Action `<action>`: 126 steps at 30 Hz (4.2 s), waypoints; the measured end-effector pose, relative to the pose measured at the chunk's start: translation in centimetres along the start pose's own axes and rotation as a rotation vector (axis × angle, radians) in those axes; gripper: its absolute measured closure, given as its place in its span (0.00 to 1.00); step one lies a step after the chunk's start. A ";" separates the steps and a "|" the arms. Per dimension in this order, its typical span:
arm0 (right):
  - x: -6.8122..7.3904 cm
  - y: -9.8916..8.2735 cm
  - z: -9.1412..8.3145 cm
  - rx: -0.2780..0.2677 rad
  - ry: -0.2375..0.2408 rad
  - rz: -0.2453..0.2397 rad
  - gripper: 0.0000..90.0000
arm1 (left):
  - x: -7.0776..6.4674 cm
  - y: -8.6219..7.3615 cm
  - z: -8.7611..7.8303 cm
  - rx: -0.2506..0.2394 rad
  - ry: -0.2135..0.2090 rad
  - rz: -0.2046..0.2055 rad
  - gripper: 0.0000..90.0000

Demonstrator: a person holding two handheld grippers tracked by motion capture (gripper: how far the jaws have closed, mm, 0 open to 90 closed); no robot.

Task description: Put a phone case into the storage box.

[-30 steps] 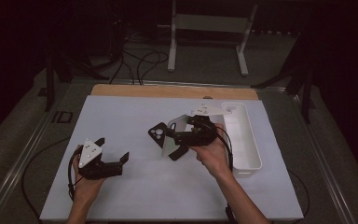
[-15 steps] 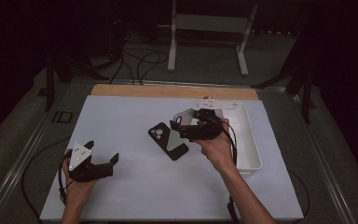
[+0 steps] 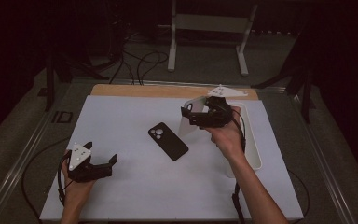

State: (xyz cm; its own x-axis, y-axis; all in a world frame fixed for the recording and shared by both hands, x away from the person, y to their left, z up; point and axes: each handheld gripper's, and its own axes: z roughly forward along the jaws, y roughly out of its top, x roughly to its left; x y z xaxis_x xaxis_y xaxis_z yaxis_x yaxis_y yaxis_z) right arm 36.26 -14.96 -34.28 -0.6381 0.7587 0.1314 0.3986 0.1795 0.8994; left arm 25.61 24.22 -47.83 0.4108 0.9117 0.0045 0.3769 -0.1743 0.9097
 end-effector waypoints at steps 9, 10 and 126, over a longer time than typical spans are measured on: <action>-1.7 0.0 -0.3 -0.016 -0.054 0.023 0.19 | -0.3 -0.1 0.2 0.004 -0.009 0.006 0.00; -1.9 0.1 -0.4 -0.015 -0.060 0.024 0.19 | -0.3 -0.1 0.1 0.003 -0.009 0.005 0.00; -16.7 -5.6 3.8 0.295 -0.513 0.195 0.19 | -0.3 -0.1 -0.1 -0.025 -0.035 -0.002 0.00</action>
State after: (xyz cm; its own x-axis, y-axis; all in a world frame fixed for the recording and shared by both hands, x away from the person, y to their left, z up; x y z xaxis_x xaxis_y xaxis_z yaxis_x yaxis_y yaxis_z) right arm 47.17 -26.23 -43.12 -0.1665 0.9860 -0.0019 0.6879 0.1176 0.7162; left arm 25.36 24.00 -47.88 0.4389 0.8985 -0.0119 0.3575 -0.1624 0.9197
